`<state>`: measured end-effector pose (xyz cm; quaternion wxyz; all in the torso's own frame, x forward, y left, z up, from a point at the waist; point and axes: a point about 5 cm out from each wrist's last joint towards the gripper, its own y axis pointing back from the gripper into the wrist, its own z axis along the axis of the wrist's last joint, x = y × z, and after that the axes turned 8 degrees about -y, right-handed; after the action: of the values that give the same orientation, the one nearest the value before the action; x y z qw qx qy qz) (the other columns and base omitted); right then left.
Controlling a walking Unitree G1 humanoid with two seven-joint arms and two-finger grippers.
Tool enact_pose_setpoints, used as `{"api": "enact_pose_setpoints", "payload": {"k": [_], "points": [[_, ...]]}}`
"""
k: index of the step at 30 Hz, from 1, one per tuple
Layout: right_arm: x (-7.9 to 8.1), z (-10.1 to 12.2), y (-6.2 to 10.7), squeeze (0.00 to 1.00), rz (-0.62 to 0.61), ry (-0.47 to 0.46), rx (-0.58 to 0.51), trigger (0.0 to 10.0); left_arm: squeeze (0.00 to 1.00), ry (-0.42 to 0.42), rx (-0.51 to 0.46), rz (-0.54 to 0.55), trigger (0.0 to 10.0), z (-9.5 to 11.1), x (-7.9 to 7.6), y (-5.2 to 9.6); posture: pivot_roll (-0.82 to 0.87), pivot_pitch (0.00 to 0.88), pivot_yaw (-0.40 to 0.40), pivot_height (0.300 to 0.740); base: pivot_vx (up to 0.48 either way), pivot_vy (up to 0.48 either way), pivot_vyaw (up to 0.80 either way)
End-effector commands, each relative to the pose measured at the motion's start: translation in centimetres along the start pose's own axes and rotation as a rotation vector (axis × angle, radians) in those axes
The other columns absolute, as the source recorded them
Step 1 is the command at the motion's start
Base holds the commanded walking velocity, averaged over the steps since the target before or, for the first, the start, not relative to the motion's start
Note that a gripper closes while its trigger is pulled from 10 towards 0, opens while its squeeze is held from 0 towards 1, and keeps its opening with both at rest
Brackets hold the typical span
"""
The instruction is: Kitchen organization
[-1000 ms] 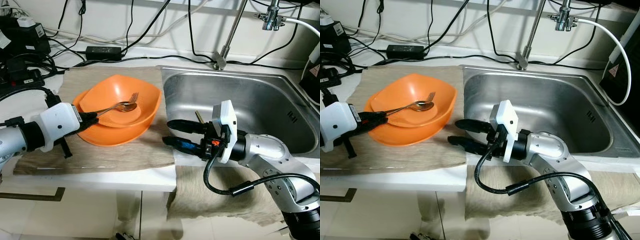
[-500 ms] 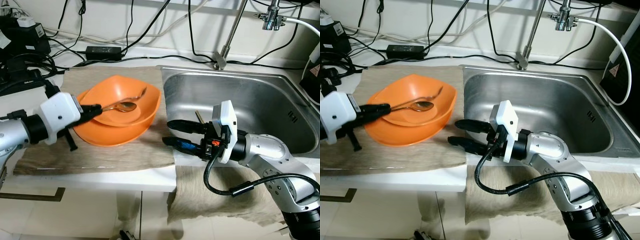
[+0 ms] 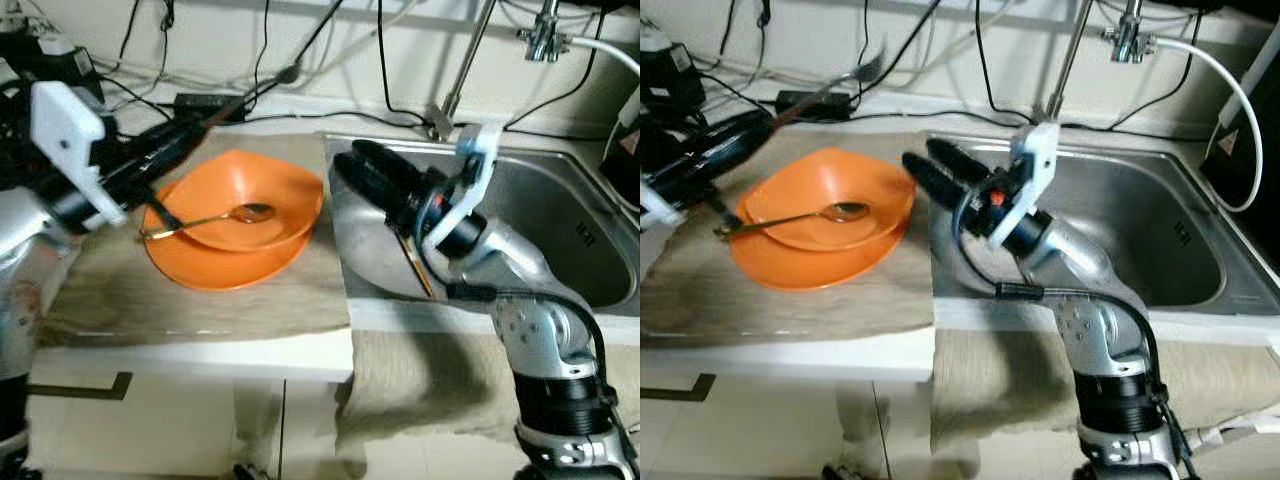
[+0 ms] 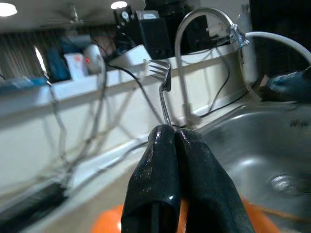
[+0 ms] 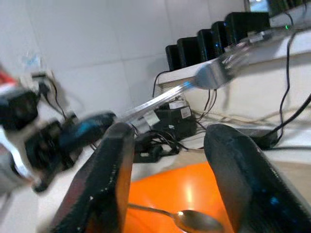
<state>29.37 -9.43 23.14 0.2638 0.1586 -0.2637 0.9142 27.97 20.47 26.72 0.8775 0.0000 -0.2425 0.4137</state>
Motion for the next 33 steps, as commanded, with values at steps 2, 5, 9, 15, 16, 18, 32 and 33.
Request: {"api": "enact_pose_setpoints", "payload": {"k": [2,5,9,15,16,18,32,33], "points": [[0.1,0.5,-0.6,1.0,0.006,-0.089,-0.047,10.0,0.0,0.089,-0.085,-0.029,0.0,0.7,-1.0,-1.8,0.0,0.0,-0.04,0.74,0.0,0.0,0.0],[0.4,0.8,-1.2,1.0,0.023,-0.181,-0.101,10.0,0.0,0.195,-0.175,-0.075,0.0,1.7,-2.4,-3.5,-0.01,0.0,-0.038,0.74,0.0,0.0,0.0],[0.8,1.5,-1.7,1.0,0.044,-0.253,-0.147,10.0,0.0,0.328,-0.246,-0.135,0.0,2.6,-3.9,-4.6,-0.01,0.0,-0.036,0.74,0.0,0.0,0.0],[1.0,1.7,-1.7,1.0,0.048,-0.263,-0.152,10.0,0.0,0.411,-0.269,-0.229,0.0,2.8,-5.4,-4.6,-0.01,0.0,-0.034,0.74,0.0,0.0,0.0],[1.1,2.0,-1.8,0.46,0.047,-0.275,-0.164,10.0,0.0,0.456,-0.289,-0.238,0.0,2.9,-5.6,-4.5,-0.01,0.0,-0.033,0.74,0.0,0.0,0.0],[1.1,2.1,-1.8,0.46,0.044,-0.278,-0.166,10.0,0.0,0.469,-0.295,-0.237,0.0,2.9,-5.6,-4.5,-0.01,0.0,-0.032,0.74,0.0,0.0,0.0],[1.1,3.3,-2.0,0.0,0.072,-0.296,-0.229,0.0,0.0,0.518,-0.262,-0.33,0.0,2.8,-6.5,-4.1,-0.02,0.0,-0.024,0.74,0.0,0.0,0.0],[1.2,3.4,-2.0,0.0,0.079,-0.299,-0.233,0.0,0.0,0.522,-0.263,-0.328,0.0,2.9,-6.5,-4.2,-0.02,0.0,-0.024,0.74,0.0,0.0,0.0]]}}
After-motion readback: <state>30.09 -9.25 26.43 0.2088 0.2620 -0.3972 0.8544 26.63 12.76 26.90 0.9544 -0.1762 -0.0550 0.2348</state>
